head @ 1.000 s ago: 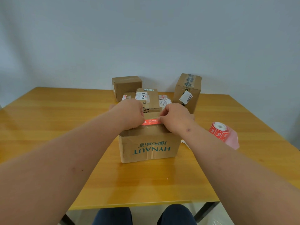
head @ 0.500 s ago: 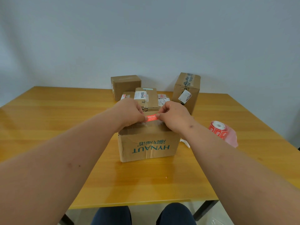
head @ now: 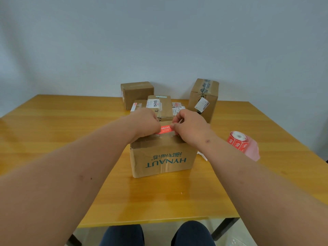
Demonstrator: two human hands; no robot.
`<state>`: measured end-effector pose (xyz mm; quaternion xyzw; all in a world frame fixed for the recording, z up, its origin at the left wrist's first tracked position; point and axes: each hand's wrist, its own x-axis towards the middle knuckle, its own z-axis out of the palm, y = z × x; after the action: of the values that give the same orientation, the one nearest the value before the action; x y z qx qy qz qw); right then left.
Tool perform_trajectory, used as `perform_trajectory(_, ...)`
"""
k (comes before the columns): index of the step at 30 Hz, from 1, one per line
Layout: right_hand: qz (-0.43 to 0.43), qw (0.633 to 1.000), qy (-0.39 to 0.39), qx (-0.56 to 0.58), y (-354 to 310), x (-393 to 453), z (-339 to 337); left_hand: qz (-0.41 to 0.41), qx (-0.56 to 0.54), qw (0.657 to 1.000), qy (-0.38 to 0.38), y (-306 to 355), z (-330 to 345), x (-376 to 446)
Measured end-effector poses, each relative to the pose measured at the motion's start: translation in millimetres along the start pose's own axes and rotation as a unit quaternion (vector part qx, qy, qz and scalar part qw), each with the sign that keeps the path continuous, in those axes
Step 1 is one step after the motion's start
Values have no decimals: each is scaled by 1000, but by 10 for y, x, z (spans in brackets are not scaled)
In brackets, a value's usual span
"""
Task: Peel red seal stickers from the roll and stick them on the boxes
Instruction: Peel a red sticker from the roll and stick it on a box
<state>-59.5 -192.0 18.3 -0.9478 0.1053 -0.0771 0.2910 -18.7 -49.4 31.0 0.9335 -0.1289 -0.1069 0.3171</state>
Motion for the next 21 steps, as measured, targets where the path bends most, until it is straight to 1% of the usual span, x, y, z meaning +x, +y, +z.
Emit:
perform_trajectory(4,0,998,8,-66,-13,13,-37,3,66,998,24,-23,34,46)
perform_trajectory(9,-10,994,-2,-107,-12,48,-38,12,145,989,20,43,49,57)
perform_trajectory(12,-25,990,1,-140,-37,46,-31,15,194,981,30,71,69,46)
perform_trajectory(16,-41,985,2,-169,-63,50,-21,-4,212,977,37,50,97,94)
perform_trajectory(21,-53,982,7,-184,-40,68,-7,2,233,972,45,32,78,94)
